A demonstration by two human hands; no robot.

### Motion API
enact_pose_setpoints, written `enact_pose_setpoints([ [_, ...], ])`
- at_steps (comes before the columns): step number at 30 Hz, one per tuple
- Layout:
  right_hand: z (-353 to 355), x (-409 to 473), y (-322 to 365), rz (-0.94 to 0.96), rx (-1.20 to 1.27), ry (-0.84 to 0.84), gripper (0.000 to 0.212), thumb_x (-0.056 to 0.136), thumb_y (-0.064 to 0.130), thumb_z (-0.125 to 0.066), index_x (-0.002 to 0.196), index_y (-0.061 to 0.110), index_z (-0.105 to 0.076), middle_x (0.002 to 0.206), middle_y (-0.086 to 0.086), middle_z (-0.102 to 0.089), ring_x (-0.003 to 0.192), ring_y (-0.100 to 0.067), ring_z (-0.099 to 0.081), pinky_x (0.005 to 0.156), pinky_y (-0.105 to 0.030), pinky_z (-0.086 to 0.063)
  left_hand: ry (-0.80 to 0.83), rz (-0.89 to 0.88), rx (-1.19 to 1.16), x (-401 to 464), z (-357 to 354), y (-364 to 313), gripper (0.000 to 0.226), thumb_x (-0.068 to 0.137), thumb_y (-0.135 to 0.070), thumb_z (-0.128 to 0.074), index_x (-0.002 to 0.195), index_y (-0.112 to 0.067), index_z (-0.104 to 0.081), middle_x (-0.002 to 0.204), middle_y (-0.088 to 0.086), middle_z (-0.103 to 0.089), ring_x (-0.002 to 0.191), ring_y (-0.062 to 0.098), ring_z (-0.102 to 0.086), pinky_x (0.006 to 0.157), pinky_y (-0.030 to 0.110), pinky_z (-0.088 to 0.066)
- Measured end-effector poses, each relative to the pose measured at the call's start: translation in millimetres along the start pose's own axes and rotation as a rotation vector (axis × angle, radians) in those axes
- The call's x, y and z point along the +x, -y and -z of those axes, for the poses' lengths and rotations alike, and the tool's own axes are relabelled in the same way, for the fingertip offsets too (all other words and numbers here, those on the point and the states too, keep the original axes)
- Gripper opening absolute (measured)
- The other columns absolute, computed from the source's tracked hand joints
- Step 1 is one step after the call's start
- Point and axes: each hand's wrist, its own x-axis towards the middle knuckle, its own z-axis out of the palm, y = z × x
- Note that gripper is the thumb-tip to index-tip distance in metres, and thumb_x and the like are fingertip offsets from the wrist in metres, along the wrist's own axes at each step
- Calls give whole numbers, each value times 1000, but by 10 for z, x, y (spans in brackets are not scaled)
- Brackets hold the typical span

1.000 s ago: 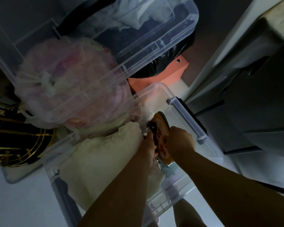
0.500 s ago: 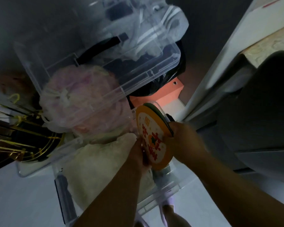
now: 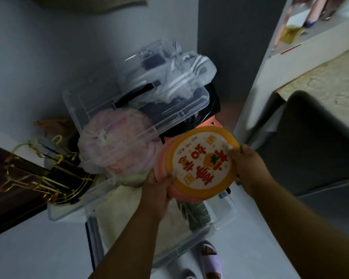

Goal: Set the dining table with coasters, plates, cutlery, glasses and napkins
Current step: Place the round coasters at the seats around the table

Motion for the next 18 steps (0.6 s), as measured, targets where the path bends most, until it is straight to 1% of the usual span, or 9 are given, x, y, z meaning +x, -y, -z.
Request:
enact_pose_setpoints([
  [2,103,-96,60,37,7,-35,14,99,34,-44,102,24,-53,79,3,-64,64,-11,-62,44,-19,-47,78,52,108,-64,-66,-119,54,77,-17,-72,129,-20,-57,118,10,-68,106,30,-66,88,56,-53],
  [4,216,-203,124,74,23,-58,10,99,33,-45,101,27,-53,86,1,-66,72,-15,-66,51,-26,-55,138,89,213,-132,-179,-195,45,82,-18,-71,125,-24,-59,114,8,-70,102,30,-68,83,55,-55],
  [6,340,-332,196,99,67,-88,8,98,31,-47,99,27,-53,90,-2,-67,76,-18,-67,53,-29,-57,167,81,325,-210,-351,-269,36,87,-15,-67,120,-30,-60,111,5,-71,99,29,-68,77,50,-58],
  [8,479,-460,246,135,122,-132,12,98,30,-49,106,23,-54,90,-1,-67,76,-14,-67,49,-22,-54,179,19,425,-247,-509,-311,36,89,-12,-61,119,-32,-61,109,2,-71,98,25,-69,73,41,-59],
  [10,636,-578,291,180,180,-173,15,97,30,-50,109,22,-56,91,1,-67,77,-12,-67,50,-18,-52,212,-29,438,-280,-697,-359,37,90,-12,-58,123,-28,-61,109,3,-71,97,23,-69,70,35,-56],
  [11,723,-619,306,198,207,-189,15,97,31,-50,108,23,-57,92,0,-68,80,-14,-68,53,-21,-53,264,-30,377,-295,-809,-382,37,91,-12,-57,126,-23,-60,112,5,-71,100,24,-69,73,36,-56],
  [14,994,-710,375,209,360,-230,12,96,32,-51,104,27,-59,92,-2,-72,79,-19,-71,59,-31,-57,505,40,97,-343,-1174,-391,52,89,-16,-62,139,-18,-48,131,16,-59,120,34,-58,99,51,-46],
  [16,1178,-719,439,212,495,-255,18,96,35,-50,107,25,-60,92,-5,-74,80,-22,-72,62,-35,-58,602,100,28,-377,-1439,-365,60,85,-16,-69,140,-20,-46,134,16,-56,124,37,-54,106,56,-38],
  [18,1378,-668,491,219,524,-315,34,97,44,-44,114,20,-60,98,-8,-73,86,-24,-71,69,-39,-59,626,119,30,-381,-1717,-335,64,79,-10,-74,138,-19,-49,133,17,-57,123,38,-54,106,59,-37],
])
